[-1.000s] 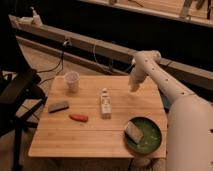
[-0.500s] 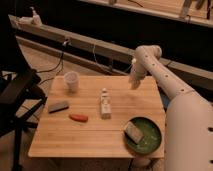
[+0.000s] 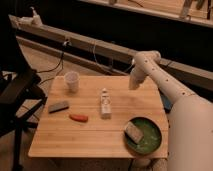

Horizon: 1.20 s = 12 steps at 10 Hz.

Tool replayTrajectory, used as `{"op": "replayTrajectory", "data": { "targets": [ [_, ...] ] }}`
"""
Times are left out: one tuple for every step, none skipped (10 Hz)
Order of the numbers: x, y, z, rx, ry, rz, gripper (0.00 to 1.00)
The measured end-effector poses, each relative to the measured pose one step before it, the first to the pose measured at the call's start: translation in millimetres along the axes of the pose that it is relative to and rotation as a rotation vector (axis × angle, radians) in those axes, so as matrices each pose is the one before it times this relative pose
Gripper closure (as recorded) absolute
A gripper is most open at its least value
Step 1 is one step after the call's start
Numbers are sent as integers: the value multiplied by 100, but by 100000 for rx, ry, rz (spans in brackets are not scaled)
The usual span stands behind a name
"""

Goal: Move the arm in a circular motion

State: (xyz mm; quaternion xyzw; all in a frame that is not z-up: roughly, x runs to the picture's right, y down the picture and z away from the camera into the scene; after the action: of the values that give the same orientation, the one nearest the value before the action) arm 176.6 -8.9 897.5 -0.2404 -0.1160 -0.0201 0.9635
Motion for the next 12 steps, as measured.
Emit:
{"op": "replayTrajectory", "data": {
  "targets": [
    [-1016,-242,-652,5398,-4159,-209,100],
    [-1116,-605,-1084,7832,-4958,335,100],
    [-1244,-869,-626,6138,-5393,49,100],
    [-1172,-801,-147,3323,-3951,-621,100],
    [-1460,-436,473,963,-3522,-1519,100],
    [-1301,-121,568,-515,-2784,-1774,100],
    [-566,521,829,-2269,-1328,-1642,100],
    [-453,950,648,-4501,-88,-1910,100],
    [-606,1249,620,-5573,290,-2299,100],
    [-404,1305,210,-5775,90,-2119,100],
    [-16,1350,55,-5443,299,-1391,100],
    [-73,1554,-187,-6308,449,-1789,100]
  ]
}}
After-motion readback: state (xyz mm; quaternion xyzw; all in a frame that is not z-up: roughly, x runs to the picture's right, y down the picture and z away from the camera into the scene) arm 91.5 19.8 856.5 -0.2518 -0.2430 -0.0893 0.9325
